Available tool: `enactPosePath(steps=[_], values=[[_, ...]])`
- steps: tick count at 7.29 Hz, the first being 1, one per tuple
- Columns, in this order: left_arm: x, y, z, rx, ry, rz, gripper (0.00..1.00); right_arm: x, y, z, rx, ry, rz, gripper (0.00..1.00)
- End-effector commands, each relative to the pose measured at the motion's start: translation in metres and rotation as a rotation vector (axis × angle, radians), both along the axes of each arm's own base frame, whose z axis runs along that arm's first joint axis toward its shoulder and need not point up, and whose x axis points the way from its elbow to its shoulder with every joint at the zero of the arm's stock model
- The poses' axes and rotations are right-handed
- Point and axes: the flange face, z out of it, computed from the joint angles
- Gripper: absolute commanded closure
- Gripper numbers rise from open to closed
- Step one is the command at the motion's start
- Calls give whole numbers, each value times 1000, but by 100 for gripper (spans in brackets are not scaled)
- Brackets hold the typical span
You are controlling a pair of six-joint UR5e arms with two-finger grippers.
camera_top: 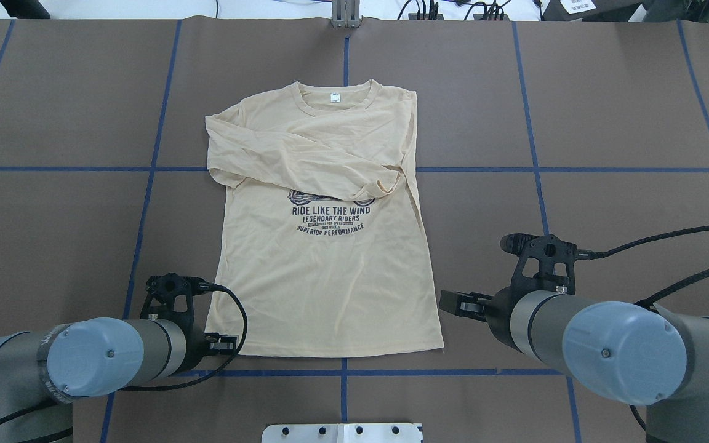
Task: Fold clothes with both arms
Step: 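Grasp the hem corners nearest the robot with both grippers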
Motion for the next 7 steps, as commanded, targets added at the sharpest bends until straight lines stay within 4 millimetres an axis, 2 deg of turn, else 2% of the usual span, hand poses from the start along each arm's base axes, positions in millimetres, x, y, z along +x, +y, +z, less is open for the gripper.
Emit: enactPosePath(steps=[1,4,5,6,7], values=[[0,3,10,-4,-19,5,45,-2,2,1,2,3,-3,1],[1,3,12,-7,-23,7,47,-2,2,0,4,3,-2,0],[1,3,11,-7,-20,8,58,-2,2,0,4,2,-2,0],[1,3,10,-8,-19,7,85,-2,3,0,4,3,-3,0],[0,3,9,-8,-16,7,100,-2,3,0,4,2,-3,0]])
